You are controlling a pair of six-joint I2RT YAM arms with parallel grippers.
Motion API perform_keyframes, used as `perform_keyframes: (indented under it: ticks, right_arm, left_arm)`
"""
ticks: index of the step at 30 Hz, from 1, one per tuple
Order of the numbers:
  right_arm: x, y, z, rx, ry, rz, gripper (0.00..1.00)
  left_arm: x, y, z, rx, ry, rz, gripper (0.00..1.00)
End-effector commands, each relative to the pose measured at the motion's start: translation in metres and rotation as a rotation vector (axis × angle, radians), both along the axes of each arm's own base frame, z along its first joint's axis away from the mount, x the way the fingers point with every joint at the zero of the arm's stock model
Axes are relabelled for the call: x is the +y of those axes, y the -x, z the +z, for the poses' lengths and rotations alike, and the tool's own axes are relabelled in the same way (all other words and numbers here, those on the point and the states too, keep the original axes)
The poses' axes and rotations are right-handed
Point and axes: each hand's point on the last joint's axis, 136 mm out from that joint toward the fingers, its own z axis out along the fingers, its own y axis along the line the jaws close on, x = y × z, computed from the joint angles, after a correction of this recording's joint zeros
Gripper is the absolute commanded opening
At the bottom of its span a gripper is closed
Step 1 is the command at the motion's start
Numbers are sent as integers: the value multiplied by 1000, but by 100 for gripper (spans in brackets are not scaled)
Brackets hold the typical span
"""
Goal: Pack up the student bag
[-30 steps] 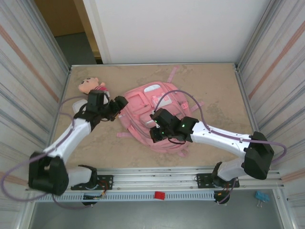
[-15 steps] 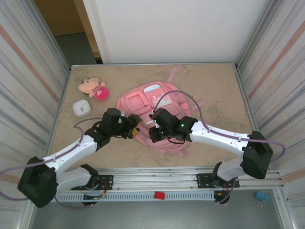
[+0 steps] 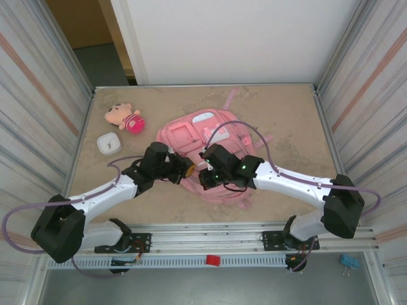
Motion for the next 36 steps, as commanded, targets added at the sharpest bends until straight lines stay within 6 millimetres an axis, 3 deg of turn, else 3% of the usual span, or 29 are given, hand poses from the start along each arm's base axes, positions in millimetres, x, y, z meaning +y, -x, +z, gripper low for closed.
perform_keyframes:
  ticks: [1,6,10,15,18,20,23,25,30,33,36]
  right_arm:
    - [-26,-8,9,-19,-10,-33,0]
    - [-81,-24,-3,17,39,-140,0]
    - [-101,-33,-8,40,21,-166,0]
    - [-89,-32,-6,53,-13,-104,0]
    - [-69,-25,10,23,-71,-40,0]
    - [-60,-21,18,8,-93,-12,0]
    - [-55,-20,23,6,-118,0,0]
    - [-53,-19,23,11,-126,7,0]
    - [-51,-16,26,11,-137,14,0]
    - [-52,-16,28,3,-145,9,0]
    - [-50,-16,26,6,-147,11,0]
  left_arm:
    - [22,-7,13,-61,-61,-2,0]
    - [60,-3,10,-83,-126,-54,0]
    - [77,2,5,-72,-137,-114,0]
    - [105,-3,5,-94,-223,-106,0]
    - [107,-10,27,-211,-276,-139,30]
    - [100,-12,48,-347,-325,-208,49]
    - [88,-6,66,-590,-476,-385,61]
    - [72,2,74,-751,-533,-529,64]
    - [9,32,101,-1174,-581,-912,66]
    - [-16,35,92,-1356,-669,-1082,68]
    - [-30,23,80,-1466,-707,-1153,69]
